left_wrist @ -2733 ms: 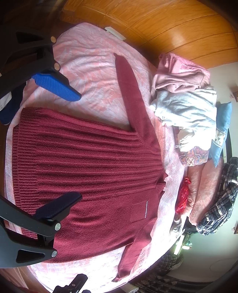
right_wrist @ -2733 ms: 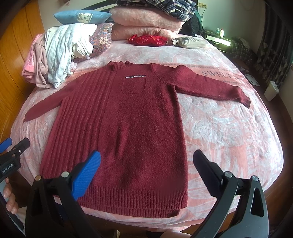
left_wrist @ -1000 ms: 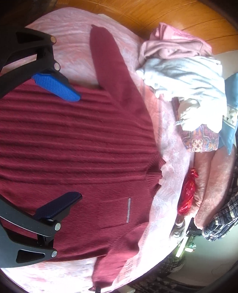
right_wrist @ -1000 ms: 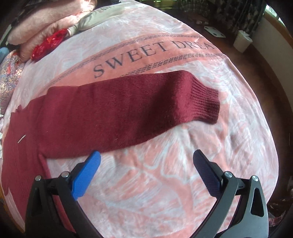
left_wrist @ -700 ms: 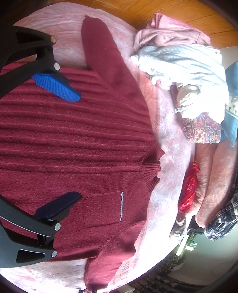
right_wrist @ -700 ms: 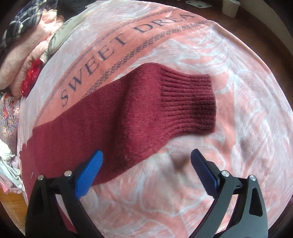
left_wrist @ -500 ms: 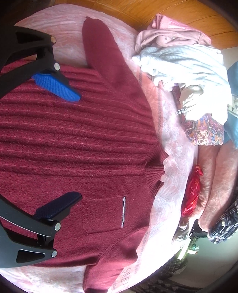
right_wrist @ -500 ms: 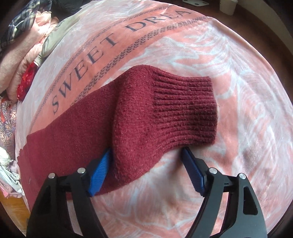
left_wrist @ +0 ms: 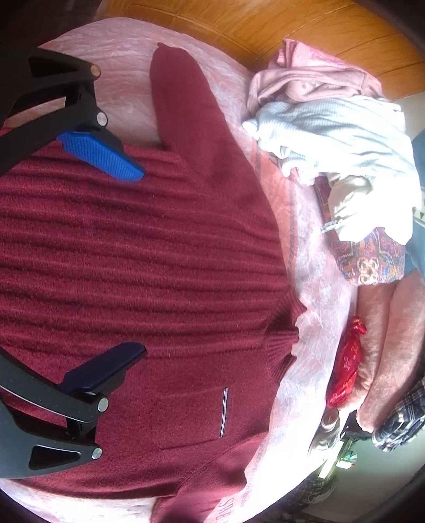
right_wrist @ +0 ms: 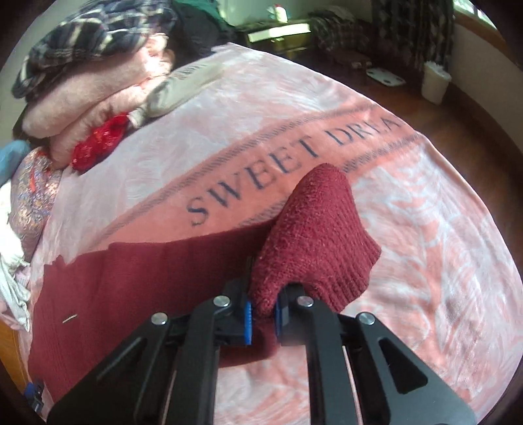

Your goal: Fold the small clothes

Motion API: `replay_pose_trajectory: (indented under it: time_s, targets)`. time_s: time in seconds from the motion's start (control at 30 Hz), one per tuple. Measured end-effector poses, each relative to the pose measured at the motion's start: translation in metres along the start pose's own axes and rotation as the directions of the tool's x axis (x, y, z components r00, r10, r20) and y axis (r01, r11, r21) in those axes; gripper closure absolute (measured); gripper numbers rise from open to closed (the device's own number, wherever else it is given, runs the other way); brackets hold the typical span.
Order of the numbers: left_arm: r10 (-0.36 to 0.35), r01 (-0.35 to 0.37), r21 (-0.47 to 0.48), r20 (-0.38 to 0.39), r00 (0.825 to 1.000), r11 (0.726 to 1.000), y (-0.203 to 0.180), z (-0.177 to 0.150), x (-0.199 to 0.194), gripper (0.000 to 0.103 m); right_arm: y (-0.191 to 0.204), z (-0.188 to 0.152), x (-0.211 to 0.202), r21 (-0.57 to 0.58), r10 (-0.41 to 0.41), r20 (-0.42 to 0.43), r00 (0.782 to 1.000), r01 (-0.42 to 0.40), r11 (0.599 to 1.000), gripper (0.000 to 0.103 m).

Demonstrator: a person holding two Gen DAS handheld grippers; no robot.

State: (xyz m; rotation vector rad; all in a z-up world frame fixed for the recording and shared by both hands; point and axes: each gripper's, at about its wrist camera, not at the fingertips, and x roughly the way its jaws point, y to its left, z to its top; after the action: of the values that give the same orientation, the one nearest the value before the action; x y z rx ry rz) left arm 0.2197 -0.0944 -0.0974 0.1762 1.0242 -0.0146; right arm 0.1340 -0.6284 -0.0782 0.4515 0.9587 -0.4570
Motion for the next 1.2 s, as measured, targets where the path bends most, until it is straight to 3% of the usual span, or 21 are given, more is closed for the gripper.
replay_pose_trajectory:
  time_s: [0.07, 0.17, 0.33, 0.4, 0.5, 0.6, 0.7, 0.83, 0.87, 0.9, 0.97, 1.0, 1.2]
  targets:
    - [0.003, -0.004, -0.020, -0.008, 1.000, 1.000, 0.010, 0.001, 0.002, 0.004, 0.057, 0.007, 0.002, -0.107, 0.005, 0.023, 1.000, -0.002, 0.994, 0.095]
    - [0.008, -0.008, -0.041, -0.011, 1.000, 0.999, 0.022, 0.003, 0.001, 0.004, 0.138, -0.008, -0.005, -0.248, 0.052, 0.027, 0.998, -0.044, 0.968, 0.095]
    - [0.014, -0.014, -0.066, -0.001, 1.000, 0.998, 0.042, 0.005, -0.003, 0.004, 0.268, -0.058, -0.002, -0.463, 0.106, -0.021, 0.994, -0.104, 0.881, 0.095]
    - [0.015, -0.015, -0.078, -0.002, 1.000, 0.997, 0.048, 0.005, -0.002, 0.004, 0.309, -0.085, 0.009, -0.531, 0.095, -0.055, 0.994, -0.109, 0.841, 0.094]
    - [0.016, -0.017, -0.086, -0.010, 1.000, 0.996, 0.054, 0.005, 0.001, 0.004, 0.339, -0.113, 0.028, -0.559, 0.087, -0.139, 0.986, -0.151, 0.815, 0.091]
    - [0.014, -0.016, -0.078, -0.025, 1.000, 0.997, 0.053, 0.003, 0.006, 0.004, 0.339, -0.122, 0.046, -0.512, 0.140, -0.282, 0.949, -0.272, 0.815, 0.069]
    - [-0.007, 0.004, -0.072, -0.044, 0.999, 0.997, 0.048, 0.003, 0.012, 0.004, 0.320, -0.112, 0.048, -0.373, 0.281, -0.399, 0.873, -0.435, 0.820, 0.060]
    - [-0.049, 0.046, -0.056, -0.050, 0.998, 0.997, 0.027, 0.007, 0.016, 0.004, 0.280, -0.089, 0.036, -0.179, 0.427, -0.431, 0.795, -0.539, 0.823, 0.048]
    - [-0.062, 0.060, -0.049, -0.049, 0.997, 0.997, 0.019, 0.008, 0.016, 0.004, 0.269, -0.084, 0.031, -0.155, 0.442, -0.417, 0.794, -0.541, 0.826, 0.048]
    - [-0.079, 0.077, -0.041, -0.048, 0.996, 0.996, 0.010, 0.010, 0.016, 0.004, 0.260, -0.078, 0.027, -0.161, 0.425, -0.397, 0.814, -0.517, 0.841, 0.049]
    - [-0.113, 0.112, -0.013, -0.041, 0.993, 0.994, -0.017, 0.014, 0.014, 0.004, 0.239, -0.065, 0.019, -0.212, 0.345, -0.323, 0.881, -0.423, 0.881, 0.048]
    - [-0.124, 0.124, 0.005, -0.037, 0.992, 0.992, -0.030, 0.016, 0.013, 0.004, 0.229, -0.061, 0.016, -0.215, 0.326, -0.300, 0.897, -0.396, 0.893, 0.048]
    - [-0.202, 0.202, 0.144, -0.015, 0.979, 0.969, -0.124, 0.028, 0.004, 0.004, 0.168, -0.043, 0.026, -0.095, 0.338, -0.279, 0.899, -0.376, 0.922, 0.048]
